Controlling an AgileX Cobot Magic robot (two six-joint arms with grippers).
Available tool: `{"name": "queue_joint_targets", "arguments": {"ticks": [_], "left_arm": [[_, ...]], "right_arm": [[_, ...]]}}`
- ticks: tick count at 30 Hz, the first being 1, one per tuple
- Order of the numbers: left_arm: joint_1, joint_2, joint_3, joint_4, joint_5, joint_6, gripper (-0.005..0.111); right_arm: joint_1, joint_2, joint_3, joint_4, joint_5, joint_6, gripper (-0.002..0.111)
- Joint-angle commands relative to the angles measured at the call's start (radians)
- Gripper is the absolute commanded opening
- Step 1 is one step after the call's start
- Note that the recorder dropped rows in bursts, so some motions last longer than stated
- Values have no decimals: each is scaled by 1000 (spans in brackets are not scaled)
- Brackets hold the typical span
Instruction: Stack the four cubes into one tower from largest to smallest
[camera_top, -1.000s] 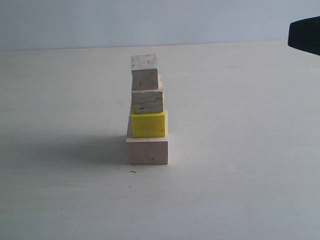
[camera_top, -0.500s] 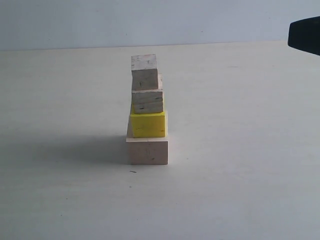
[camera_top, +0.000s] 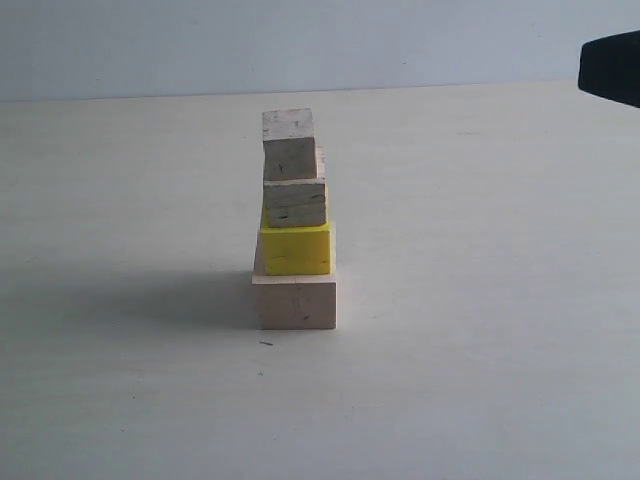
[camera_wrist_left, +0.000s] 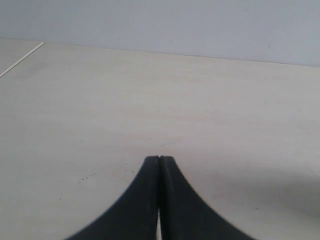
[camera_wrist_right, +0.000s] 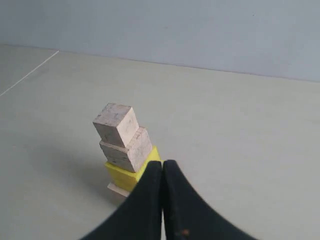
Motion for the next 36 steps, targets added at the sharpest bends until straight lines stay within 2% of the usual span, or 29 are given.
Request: {"name": "queue_joint_targets", "arguments": {"ticks": [1,5,10,13,20,24,36], "left_arm": [[1,-6,3,-2,-12,-2,0],[1,-6,3,-2,-12,0,0],[1,-6,3,-2,-12,0,0],[1,-6,3,-2,-12,0,0],[1,-6,3,-2,-12,0,0],[1,-6,3,-2,-12,0,0],[1,-6,3,-2,-12,0,0]], "right_arm": [[-99,-54,4,-27,-38,0,0],[-296,-102,4,11,-80,-32,0],[-568,-171,12,191,-85,-282,0],[-681,-226,48,245,-87,-397,0],[-895,-428,264,242,-177,-415,0],[-953,-527,386,242,-256,-415,0],[-953,-567,524,302,-294,-415,0]]}}
